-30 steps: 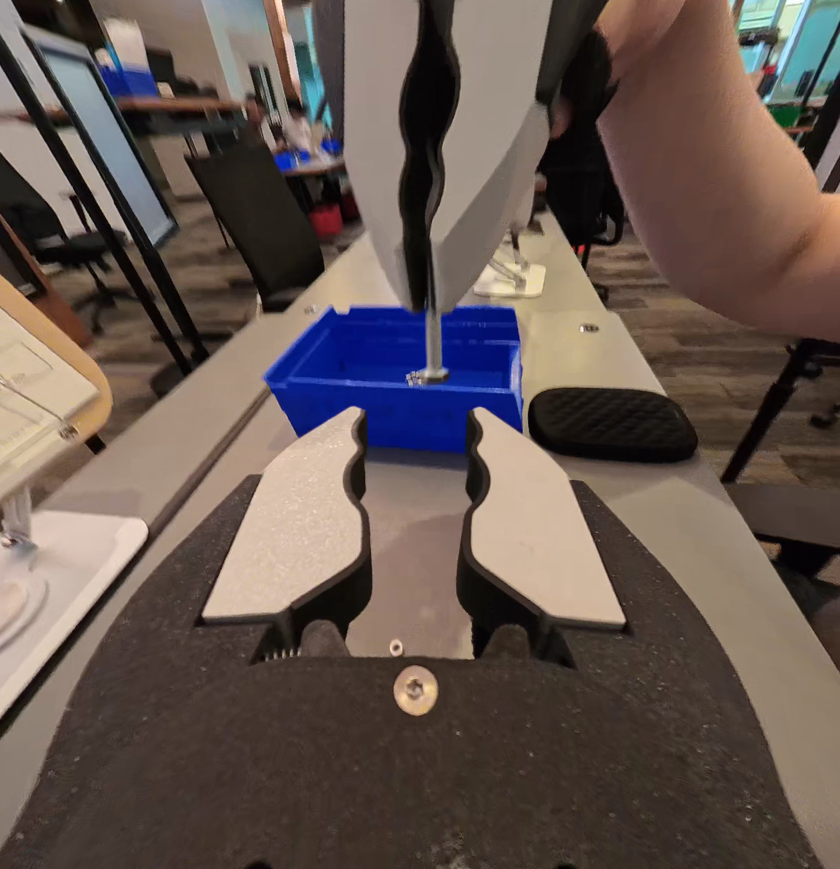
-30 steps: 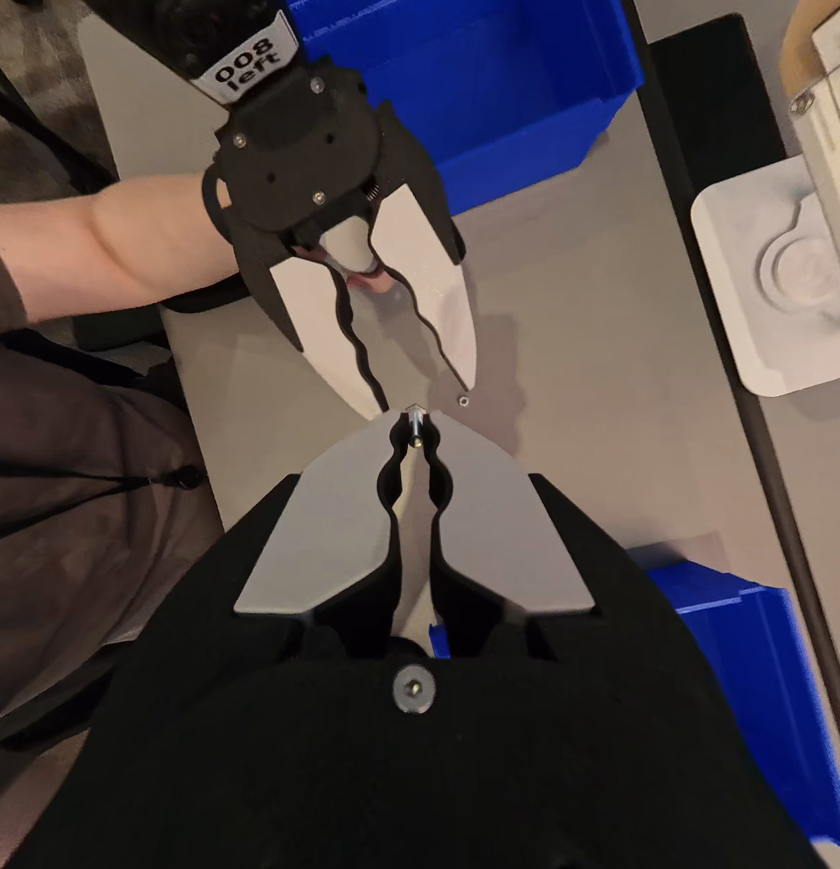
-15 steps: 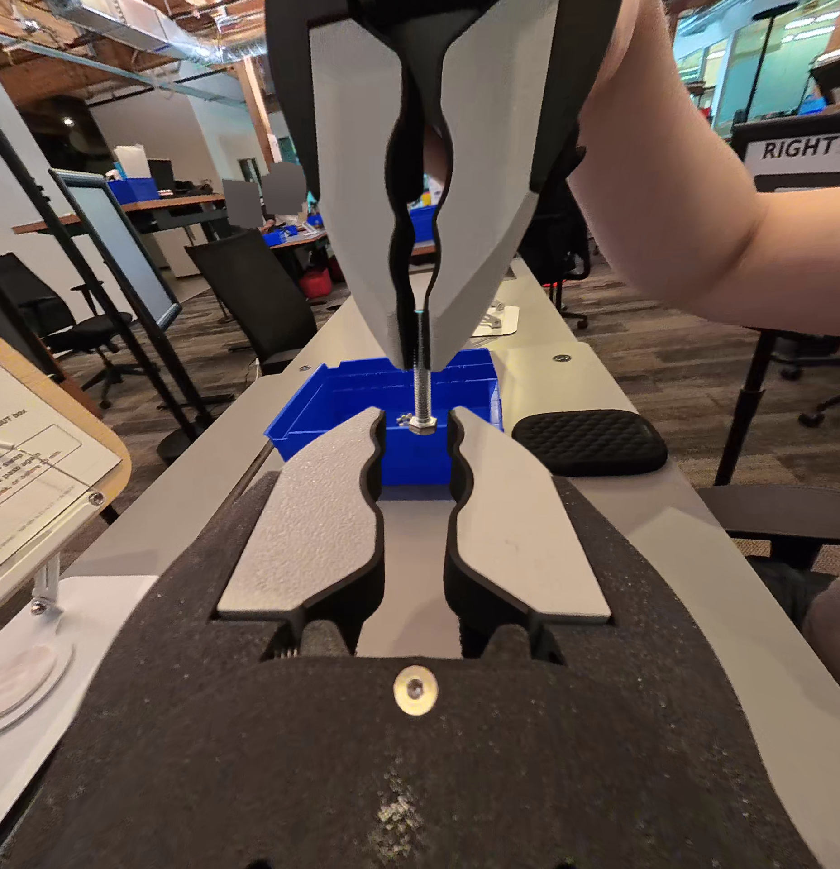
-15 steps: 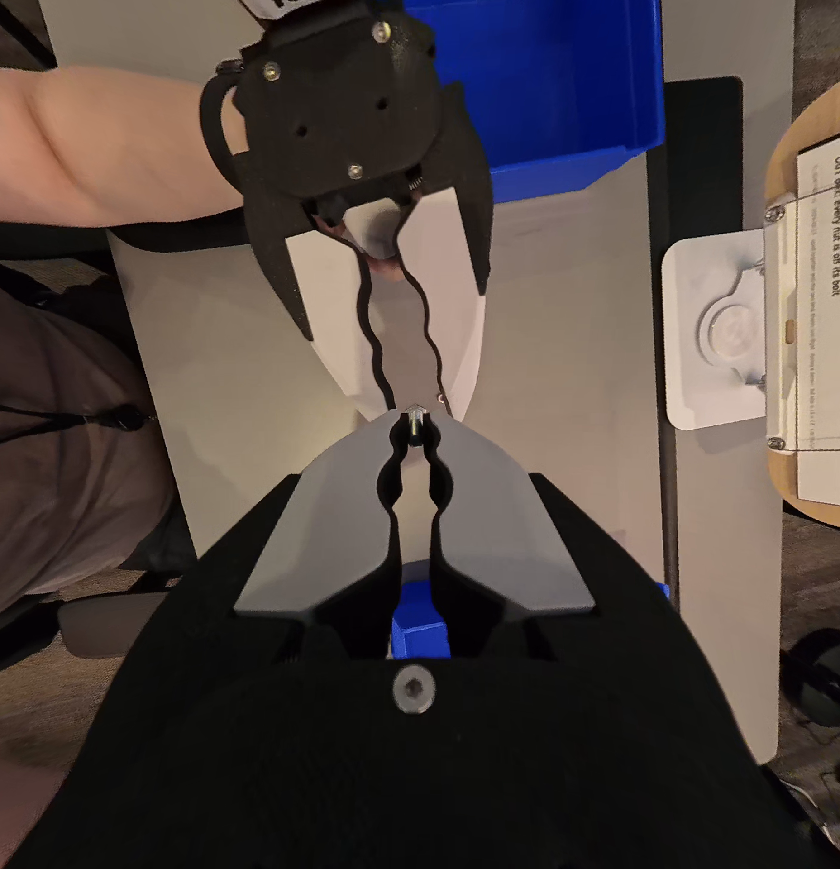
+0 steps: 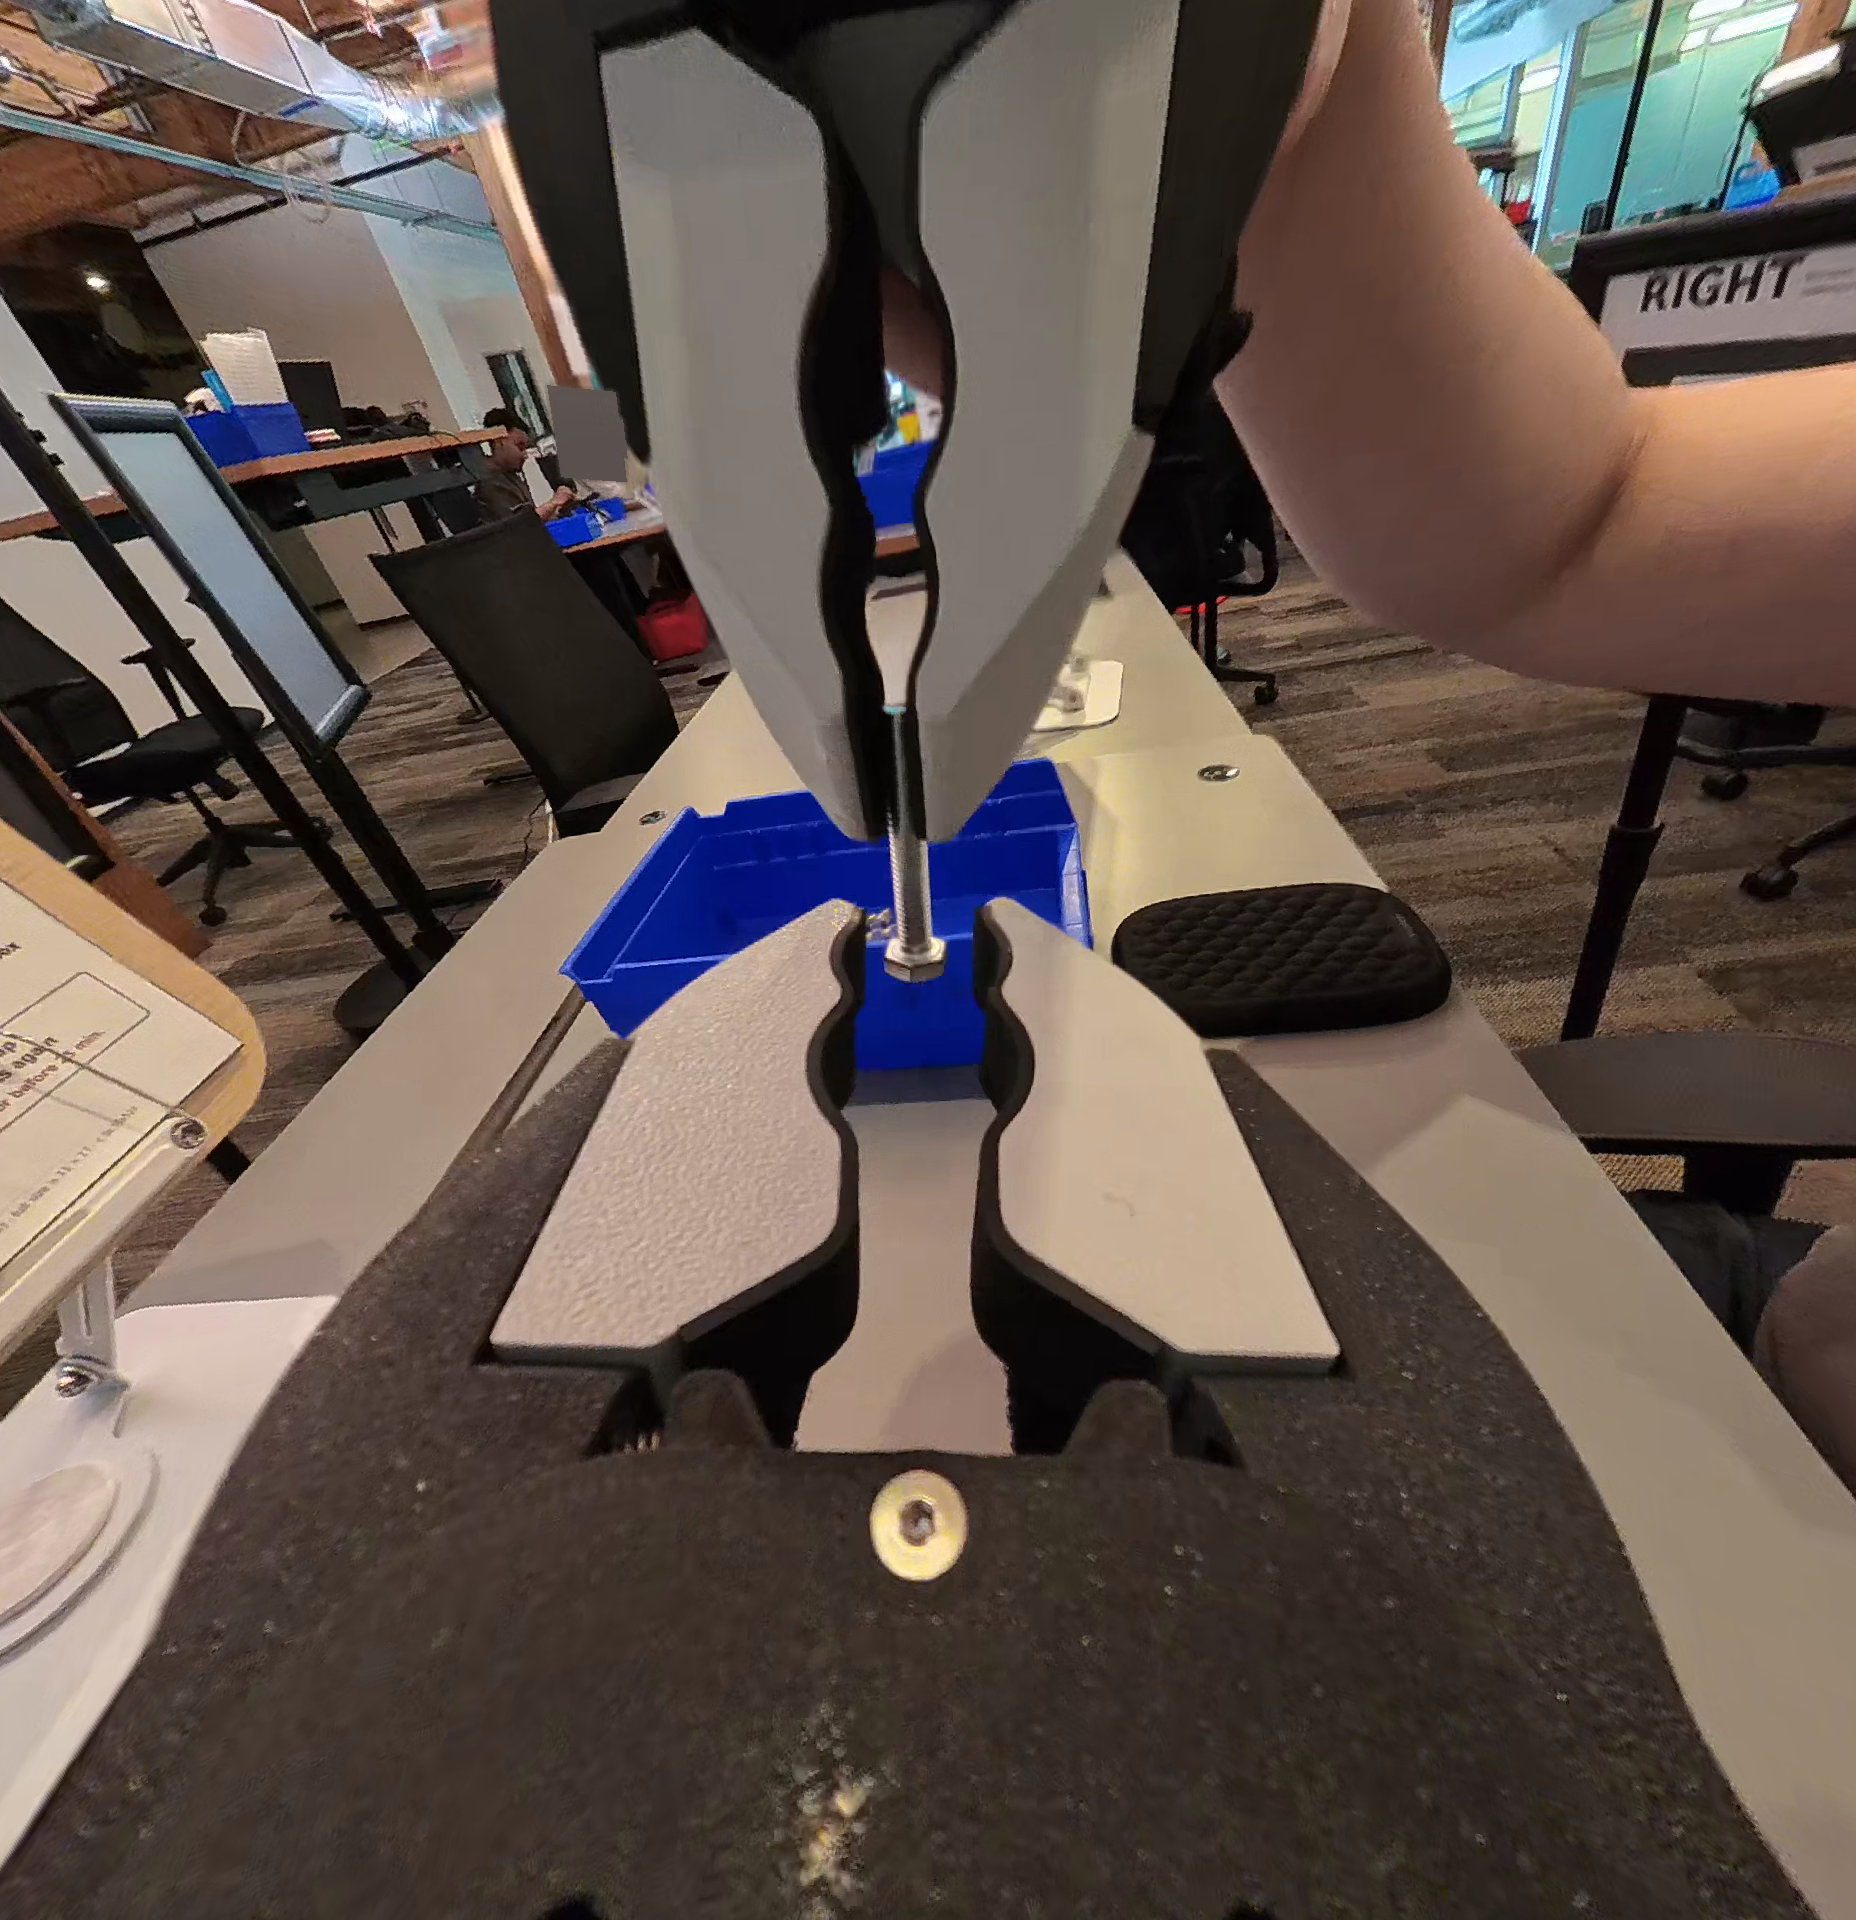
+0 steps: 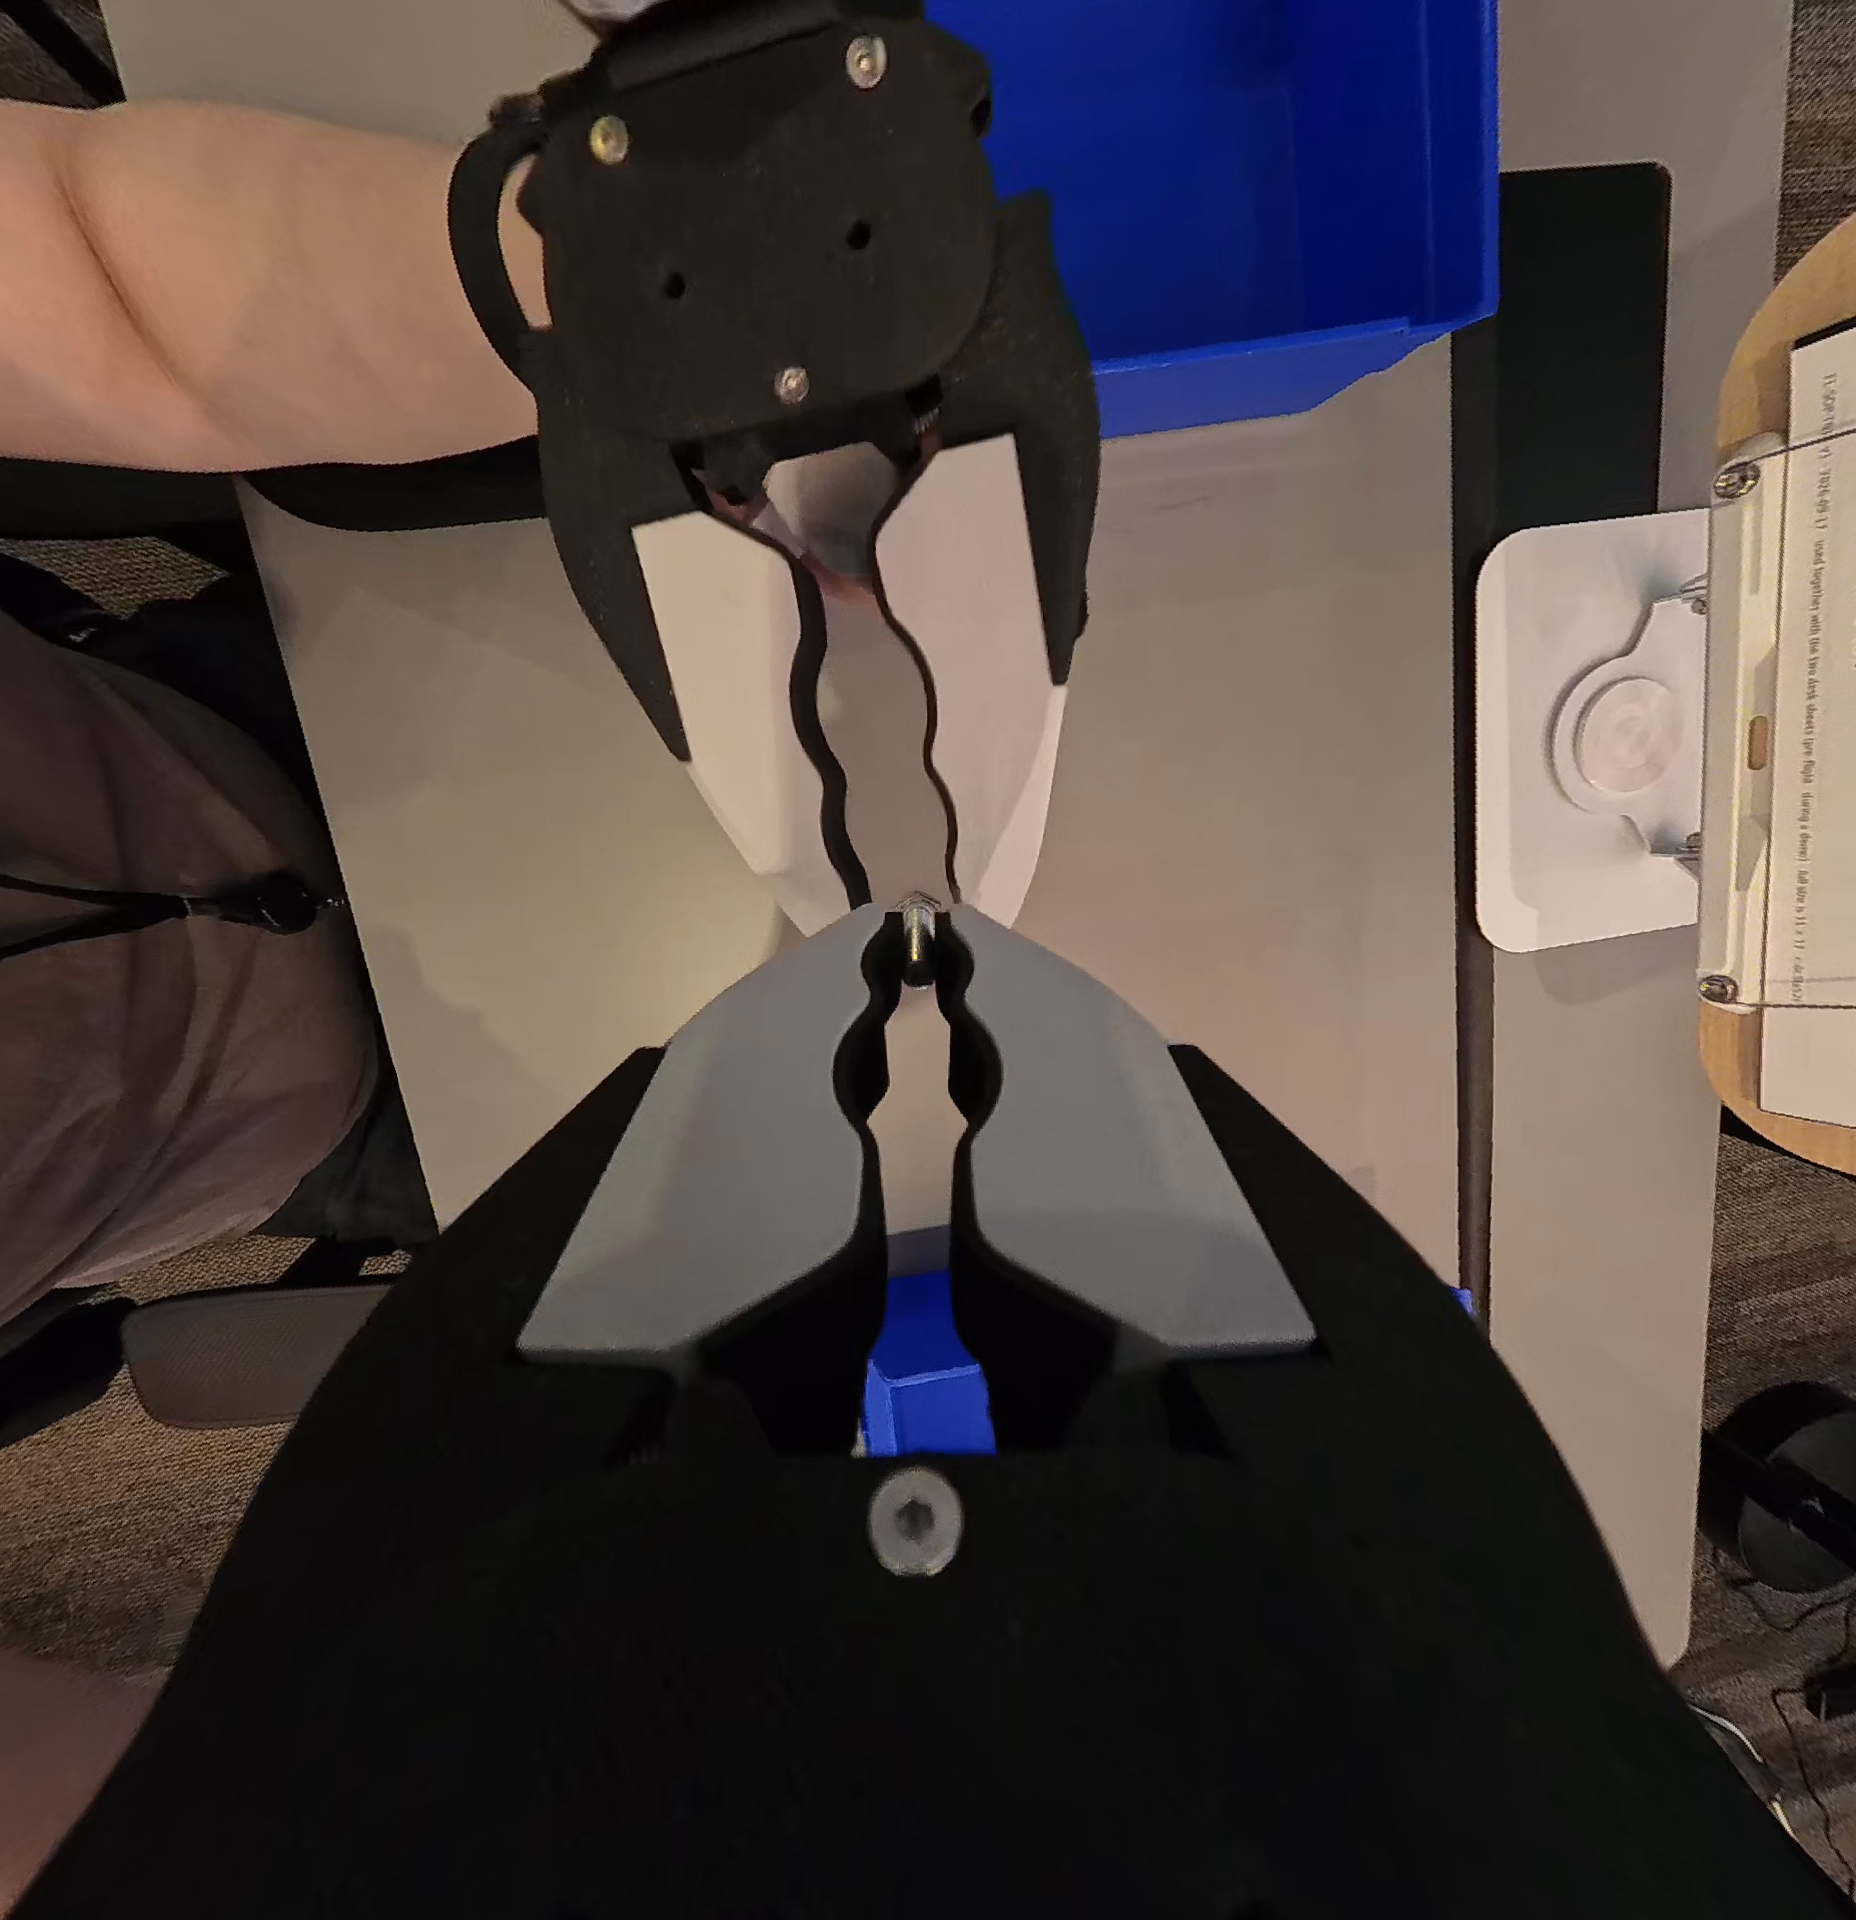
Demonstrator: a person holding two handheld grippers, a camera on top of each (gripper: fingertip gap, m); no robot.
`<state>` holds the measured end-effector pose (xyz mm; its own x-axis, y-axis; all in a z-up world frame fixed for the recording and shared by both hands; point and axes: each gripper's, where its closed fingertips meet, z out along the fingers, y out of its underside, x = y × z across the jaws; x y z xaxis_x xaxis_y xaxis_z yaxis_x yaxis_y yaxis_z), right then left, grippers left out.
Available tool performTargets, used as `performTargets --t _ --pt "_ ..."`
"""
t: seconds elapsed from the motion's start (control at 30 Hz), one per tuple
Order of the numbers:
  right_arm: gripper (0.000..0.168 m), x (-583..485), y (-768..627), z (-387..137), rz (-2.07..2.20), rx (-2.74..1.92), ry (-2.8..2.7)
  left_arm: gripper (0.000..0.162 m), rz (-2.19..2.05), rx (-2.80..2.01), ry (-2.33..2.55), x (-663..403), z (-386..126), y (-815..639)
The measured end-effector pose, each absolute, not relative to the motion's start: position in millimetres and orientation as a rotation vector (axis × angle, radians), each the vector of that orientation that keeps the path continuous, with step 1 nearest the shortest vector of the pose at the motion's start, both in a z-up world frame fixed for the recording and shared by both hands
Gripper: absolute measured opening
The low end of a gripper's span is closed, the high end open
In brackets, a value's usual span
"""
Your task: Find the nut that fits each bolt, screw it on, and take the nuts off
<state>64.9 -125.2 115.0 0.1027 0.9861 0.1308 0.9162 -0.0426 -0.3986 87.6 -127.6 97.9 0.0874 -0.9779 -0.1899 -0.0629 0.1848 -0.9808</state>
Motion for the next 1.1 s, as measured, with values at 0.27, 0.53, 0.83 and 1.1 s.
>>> performTargets --t 0.27,0.53,0.83,1.1 --pt "0.007 63.5 -125.5 107.7 0.349 -2.129 -1.843 0.010 -1.137 -1.201 1.225 82.6 103.6 -128.8" --pt "0.007 64.0 -123.7 103.4 0.449 -2.239 -1.850 0.009 -1.299 -1.345 1.254 84.3 90.9 -130.3" --pt "0.007 64.8 -119.4 99.9 0.447 -2.262 -1.855 0.008 -1.347 -1.383 1.240 84.5 86.8 -126.6" --pt "0.007 66.4 -115.9 95.2 0.446 -2.295 -1.840 0.008 -1.386 -1.407 1.226 86.2 82.4 -123.5"
